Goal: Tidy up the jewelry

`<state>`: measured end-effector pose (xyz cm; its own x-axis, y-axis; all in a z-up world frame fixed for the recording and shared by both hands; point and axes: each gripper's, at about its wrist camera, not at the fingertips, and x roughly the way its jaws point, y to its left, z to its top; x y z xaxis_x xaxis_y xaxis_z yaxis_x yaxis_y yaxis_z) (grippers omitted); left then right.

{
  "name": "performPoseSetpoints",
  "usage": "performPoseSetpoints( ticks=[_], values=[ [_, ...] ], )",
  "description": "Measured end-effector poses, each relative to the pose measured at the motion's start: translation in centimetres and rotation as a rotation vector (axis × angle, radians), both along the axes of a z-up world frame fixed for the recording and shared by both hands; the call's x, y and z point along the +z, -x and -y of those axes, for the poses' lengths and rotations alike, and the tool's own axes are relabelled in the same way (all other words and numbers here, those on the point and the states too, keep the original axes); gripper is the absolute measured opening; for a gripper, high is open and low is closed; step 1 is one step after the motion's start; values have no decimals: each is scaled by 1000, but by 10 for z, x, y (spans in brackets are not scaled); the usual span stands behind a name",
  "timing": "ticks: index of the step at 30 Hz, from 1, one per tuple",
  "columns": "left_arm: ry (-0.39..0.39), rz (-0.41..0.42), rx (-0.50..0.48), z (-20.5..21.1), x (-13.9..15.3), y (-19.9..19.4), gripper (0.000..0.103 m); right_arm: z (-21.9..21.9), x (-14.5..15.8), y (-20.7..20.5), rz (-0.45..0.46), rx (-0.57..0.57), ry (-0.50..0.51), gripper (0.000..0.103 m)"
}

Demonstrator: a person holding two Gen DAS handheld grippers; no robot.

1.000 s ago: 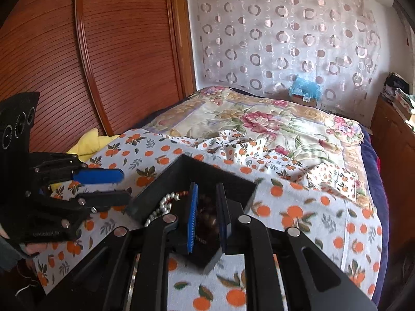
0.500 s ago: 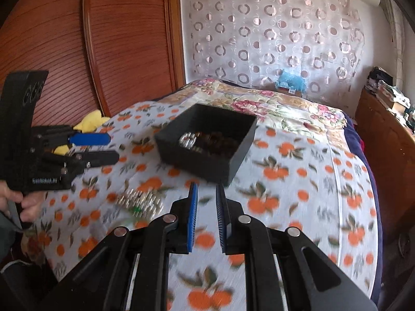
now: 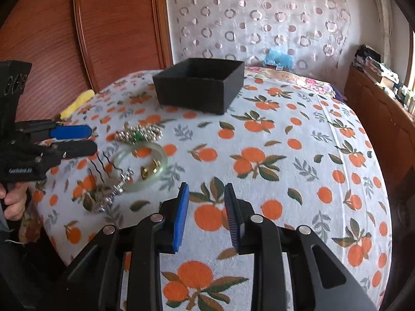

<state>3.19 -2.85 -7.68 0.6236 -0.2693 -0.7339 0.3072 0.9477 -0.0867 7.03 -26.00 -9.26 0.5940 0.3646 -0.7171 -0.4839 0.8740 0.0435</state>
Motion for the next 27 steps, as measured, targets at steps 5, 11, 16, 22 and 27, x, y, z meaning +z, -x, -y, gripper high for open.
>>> performPoseSetpoints(
  ticks=[5, 11, 16, 22, 27],
  values=[
    [13, -10, -50, 19, -1, 12, 30, 0, -7, 0, -8, 0, 25, 31],
    [4, -15, -113, 44, -3, 20, 27, 3, -7, -2, -8, -6, 14, 31],
    [-36, -28, -132, 59, -9, 14, 28, 3, -6, -3, -13, -4, 11, 31],
    [-152, -8, -131, 71, -17, 9, 28, 3, -6, -4, -11, -4, 7, 31],
    [-172, 19, -126, 68, -16, 10, 18, 3, -5, -4, -12, -4, 4, 31]
  ],
)
